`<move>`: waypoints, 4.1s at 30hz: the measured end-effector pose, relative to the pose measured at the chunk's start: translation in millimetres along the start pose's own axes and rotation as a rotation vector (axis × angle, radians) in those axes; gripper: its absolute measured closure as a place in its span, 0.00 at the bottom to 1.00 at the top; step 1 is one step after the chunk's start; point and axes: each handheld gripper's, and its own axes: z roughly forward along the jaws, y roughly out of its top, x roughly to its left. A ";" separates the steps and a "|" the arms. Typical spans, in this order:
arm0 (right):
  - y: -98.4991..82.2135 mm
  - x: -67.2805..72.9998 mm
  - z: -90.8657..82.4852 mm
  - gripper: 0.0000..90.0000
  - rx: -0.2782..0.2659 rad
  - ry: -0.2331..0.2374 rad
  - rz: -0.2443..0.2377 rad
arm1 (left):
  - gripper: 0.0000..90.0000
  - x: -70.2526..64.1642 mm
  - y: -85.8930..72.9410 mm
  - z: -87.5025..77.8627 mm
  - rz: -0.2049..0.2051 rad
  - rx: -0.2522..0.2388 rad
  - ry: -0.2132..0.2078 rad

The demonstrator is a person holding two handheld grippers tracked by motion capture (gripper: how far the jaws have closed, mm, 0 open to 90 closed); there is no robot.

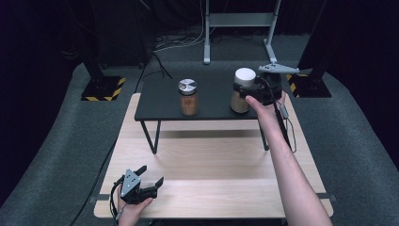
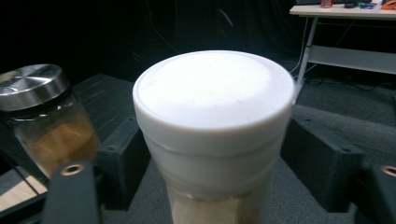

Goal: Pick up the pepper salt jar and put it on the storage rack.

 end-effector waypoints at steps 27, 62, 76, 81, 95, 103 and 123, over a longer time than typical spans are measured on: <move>-164.9 -71.2 -78.9 0.19 -0.110 0.173 0.013 | 0.18 -1.2 -0.8 -0.3 -0.001 -0.004 0.008; -292.1 -69.6 -97.5 0.19 0.050 0.032 0.042 | 0.18 -0.2 -1.9 -1.5 -0.015 -0.009 0.006; -289.2 -67.3 -95.9 0.20 0.069 0.024 0.027 | 0.18 0.4 -1.2 -1.1 -0.017 -0.005 0.004; -289.6 -68.1 -96.2 0.20 0.067 0.026 0.034 | 0.18 0.6 -0.8 -1.0 -0.018 -0.003 0.004; -290.0 -68.2 -96.2 0.20 0.065 0.025 0.039 | 0.18 0.1 -0.6 -0.8 -0.011 -0.001 0.003; -290.0 -68.2 -96.2 0.20 0.065 0.024 0.040 | 0.18 0.5 -0.8 -0.9 -0.016 -0.003 0.003; -289.9 -68.7 -96.2 0.20 0.065 0.025 0.041 | 0.18 0.6 -0.6 -0.8 -0.014 -0.002 0.001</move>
